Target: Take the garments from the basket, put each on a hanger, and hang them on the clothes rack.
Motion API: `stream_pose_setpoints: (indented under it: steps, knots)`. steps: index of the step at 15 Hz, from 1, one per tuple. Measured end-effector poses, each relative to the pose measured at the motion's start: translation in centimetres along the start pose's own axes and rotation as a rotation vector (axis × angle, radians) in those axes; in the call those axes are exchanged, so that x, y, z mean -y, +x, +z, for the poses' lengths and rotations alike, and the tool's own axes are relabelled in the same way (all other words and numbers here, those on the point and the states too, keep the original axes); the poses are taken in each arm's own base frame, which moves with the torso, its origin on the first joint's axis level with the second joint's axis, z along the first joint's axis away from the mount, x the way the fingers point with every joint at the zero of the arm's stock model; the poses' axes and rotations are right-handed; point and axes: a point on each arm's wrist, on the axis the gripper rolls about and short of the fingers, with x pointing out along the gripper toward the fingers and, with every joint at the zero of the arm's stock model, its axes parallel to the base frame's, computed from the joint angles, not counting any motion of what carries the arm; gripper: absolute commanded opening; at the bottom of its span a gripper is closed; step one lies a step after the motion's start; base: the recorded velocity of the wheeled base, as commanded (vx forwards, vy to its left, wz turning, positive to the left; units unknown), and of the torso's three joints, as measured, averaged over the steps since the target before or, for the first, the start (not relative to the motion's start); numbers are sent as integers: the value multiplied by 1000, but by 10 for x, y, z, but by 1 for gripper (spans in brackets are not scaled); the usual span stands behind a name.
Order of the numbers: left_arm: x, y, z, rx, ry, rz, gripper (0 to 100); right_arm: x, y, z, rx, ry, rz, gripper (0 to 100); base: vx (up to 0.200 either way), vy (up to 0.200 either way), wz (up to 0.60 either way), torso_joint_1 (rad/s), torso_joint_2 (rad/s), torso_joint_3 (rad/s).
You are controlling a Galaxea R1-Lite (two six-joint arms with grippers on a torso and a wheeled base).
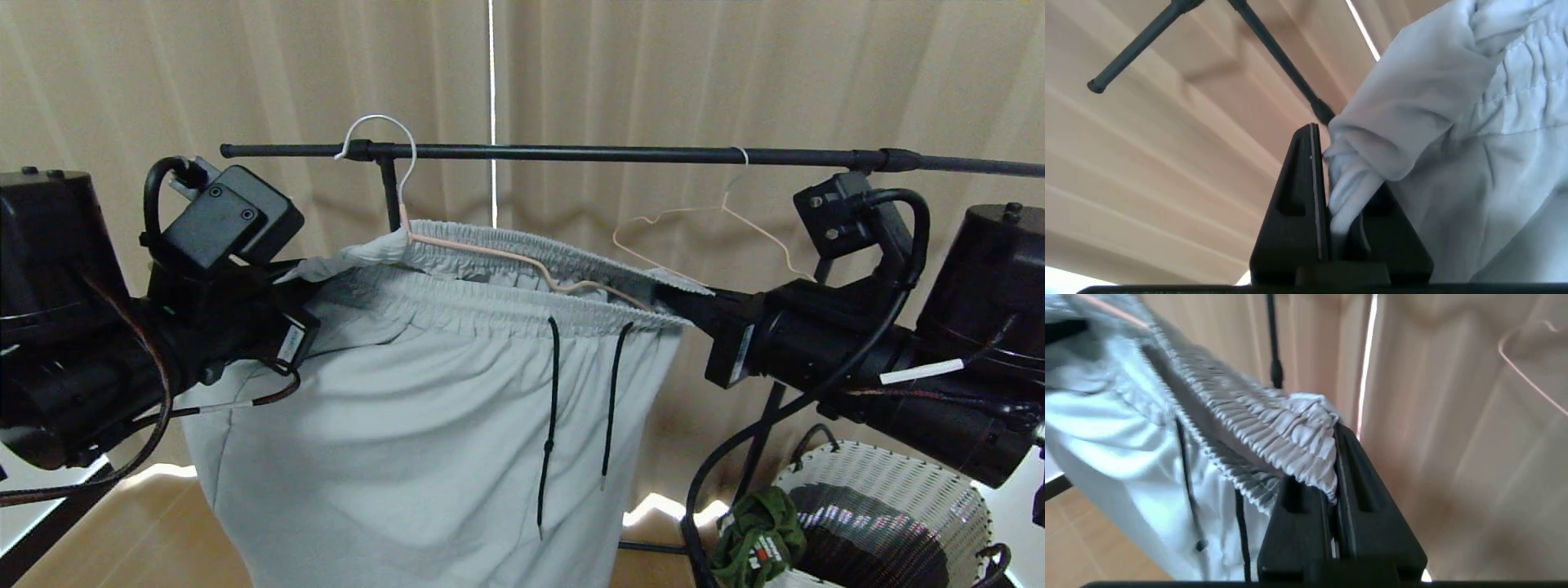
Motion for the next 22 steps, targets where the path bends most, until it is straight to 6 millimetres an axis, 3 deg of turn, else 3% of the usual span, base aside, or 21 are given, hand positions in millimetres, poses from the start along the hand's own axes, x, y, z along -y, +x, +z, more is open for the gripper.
stream_pose_setpoints:
  steps: [1,2,13,22]
  knots:
    - [1,0,1,3,-1,-4,0,-2,-2,0,2,-1,9,0,0,0,0,0,0,0]
    - [2,0,1,4,-1,-8,0,-3,-3,1,4,-3,14,100,0,0,0,0,0,0]
    - [6,2,0,2,5,-25,0,-1,-20,-13,43,-203,24,100,0,0,0,0,0,0]
    - [13,7,-4,-18,12,-47,0,9,-17,-10,47,-394,7,100,0,0,0,0,0,0]
